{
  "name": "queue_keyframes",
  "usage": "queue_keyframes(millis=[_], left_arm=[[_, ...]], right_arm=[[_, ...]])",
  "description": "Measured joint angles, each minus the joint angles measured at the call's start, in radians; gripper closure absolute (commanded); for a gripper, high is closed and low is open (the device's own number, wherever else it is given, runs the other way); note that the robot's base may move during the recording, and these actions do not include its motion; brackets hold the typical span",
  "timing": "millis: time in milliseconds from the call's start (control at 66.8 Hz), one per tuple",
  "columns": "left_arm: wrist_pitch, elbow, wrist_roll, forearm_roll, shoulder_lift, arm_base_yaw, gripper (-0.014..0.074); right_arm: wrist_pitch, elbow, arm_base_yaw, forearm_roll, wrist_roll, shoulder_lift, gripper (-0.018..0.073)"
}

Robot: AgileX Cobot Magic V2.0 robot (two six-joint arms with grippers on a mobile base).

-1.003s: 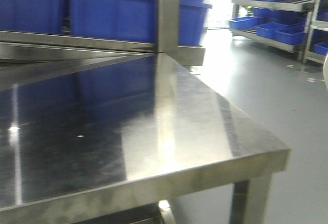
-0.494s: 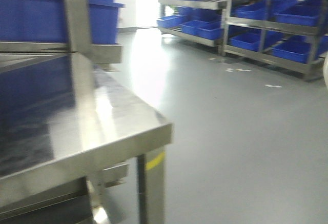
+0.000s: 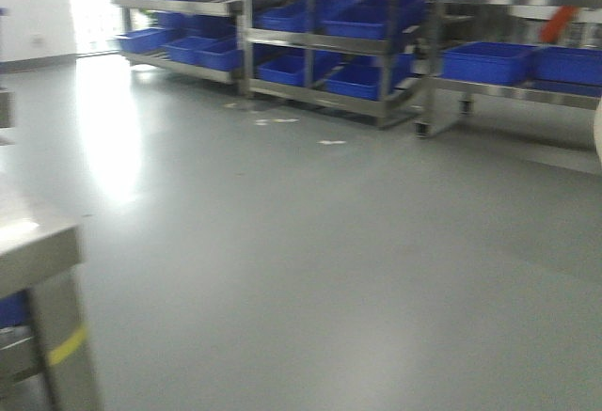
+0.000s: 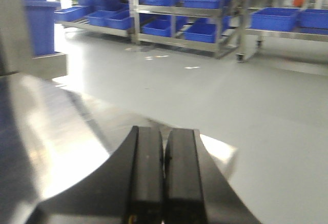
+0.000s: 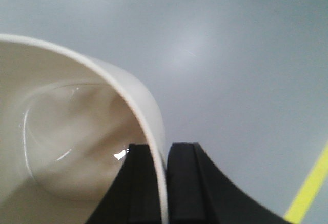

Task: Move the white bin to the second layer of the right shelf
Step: 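Drive backward and turn away from the table holding the bin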

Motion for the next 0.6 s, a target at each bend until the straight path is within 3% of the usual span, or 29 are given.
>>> queue_keyframes(millis=[599], left_arm=[[0.0,0.0,0.0,0.0,0.0,0.0,0.0512]], right_arm=[[0.0,0.0,0.0,0.0,0.0,0.0,0.0519]])
